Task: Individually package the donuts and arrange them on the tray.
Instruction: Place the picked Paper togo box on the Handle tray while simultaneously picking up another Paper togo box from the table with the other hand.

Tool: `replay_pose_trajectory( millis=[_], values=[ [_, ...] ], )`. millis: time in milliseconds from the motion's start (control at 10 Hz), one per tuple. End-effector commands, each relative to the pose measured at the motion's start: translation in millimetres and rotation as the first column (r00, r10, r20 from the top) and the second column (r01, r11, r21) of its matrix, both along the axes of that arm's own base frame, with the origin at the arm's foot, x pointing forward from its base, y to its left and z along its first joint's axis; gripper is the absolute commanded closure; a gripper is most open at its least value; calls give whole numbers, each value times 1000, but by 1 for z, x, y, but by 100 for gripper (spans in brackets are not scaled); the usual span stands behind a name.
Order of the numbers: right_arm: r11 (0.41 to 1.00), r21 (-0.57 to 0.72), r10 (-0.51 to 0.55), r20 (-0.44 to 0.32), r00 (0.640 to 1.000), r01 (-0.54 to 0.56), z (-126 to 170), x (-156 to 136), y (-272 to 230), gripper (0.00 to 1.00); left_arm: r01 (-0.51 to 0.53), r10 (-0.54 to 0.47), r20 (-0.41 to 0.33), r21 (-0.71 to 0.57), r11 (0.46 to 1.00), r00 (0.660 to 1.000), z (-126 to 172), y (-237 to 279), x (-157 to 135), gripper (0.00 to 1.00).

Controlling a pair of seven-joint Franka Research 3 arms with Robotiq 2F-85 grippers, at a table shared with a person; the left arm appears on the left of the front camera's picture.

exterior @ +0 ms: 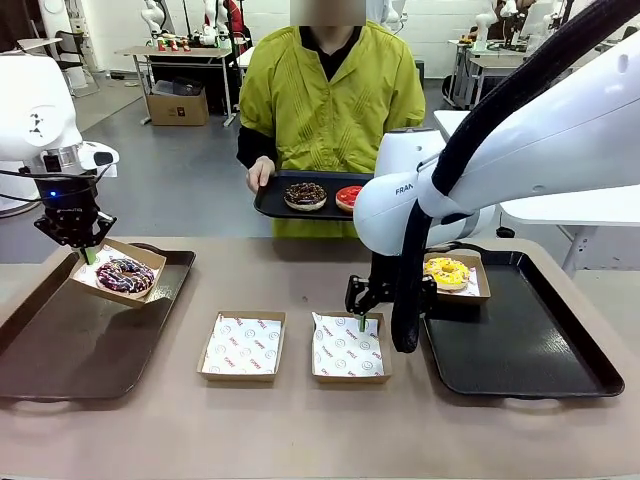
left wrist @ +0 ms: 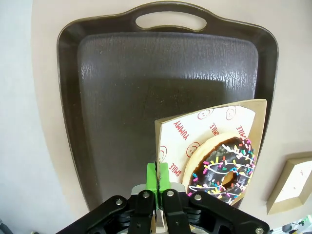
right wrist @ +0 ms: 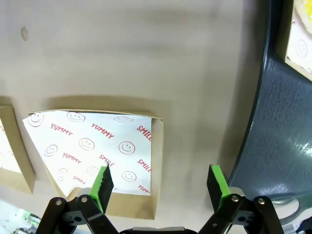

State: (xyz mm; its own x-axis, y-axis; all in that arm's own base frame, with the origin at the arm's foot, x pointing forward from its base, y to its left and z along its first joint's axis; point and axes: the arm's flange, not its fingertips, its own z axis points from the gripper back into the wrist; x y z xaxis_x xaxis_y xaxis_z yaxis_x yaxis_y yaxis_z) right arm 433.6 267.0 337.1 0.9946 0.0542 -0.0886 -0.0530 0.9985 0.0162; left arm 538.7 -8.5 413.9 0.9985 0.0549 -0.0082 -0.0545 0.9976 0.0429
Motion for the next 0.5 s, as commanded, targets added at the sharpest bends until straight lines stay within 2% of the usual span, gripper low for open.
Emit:
replay_pose_trajectory(
  millis=[0,300,400],
  values=[
    [1000,0,21,-14,1000,-21,-4,5,-2,0,10,-10,5,1,1000,1000,3,1,-3,99],
    [1000,-1,5,-6,1000,-5,-3,1,-1,0,0,0,0,0,1000,1000,0,0,0,99],
    [1000,-23,-21,26,999,22,-6,-5,4,0,-4,4,-9,-11,1000,1000,-2,-1,5,99]
  ],
)
